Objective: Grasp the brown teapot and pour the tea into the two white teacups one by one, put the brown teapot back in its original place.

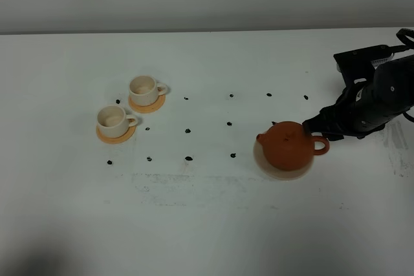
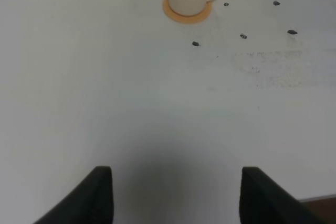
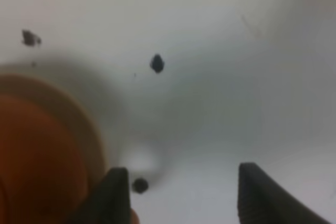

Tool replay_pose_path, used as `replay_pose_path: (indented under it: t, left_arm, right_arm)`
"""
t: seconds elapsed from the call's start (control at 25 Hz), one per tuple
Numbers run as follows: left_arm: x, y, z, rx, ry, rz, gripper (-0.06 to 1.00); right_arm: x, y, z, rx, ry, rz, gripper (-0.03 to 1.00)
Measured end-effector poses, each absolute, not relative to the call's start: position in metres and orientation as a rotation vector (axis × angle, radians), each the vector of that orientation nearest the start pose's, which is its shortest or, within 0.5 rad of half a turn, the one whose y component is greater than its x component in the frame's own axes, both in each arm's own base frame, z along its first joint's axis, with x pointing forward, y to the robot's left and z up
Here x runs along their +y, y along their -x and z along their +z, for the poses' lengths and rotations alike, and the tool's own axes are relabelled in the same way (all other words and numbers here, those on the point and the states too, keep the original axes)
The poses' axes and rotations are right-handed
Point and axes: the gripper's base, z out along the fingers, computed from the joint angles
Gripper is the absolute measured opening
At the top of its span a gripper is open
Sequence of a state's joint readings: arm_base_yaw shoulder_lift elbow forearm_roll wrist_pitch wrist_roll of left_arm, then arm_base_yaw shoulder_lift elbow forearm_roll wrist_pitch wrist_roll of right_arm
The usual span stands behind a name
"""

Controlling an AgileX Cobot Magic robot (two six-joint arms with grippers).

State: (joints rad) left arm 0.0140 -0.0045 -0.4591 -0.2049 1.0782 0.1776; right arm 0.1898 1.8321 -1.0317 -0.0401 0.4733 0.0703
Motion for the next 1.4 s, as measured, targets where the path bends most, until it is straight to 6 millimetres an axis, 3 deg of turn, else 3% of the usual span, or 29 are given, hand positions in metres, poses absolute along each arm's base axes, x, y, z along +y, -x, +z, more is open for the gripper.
replay_pose_path:
  t: [1.4]
  left_arm:
    - [-0.016, 0.002, 0.266, 2.075, -0.177, -0.132, 0.5]
  right_arm:
    - [0.073, -0.326, 0.167, 2.821, 0.397, -0.01, 0.45]
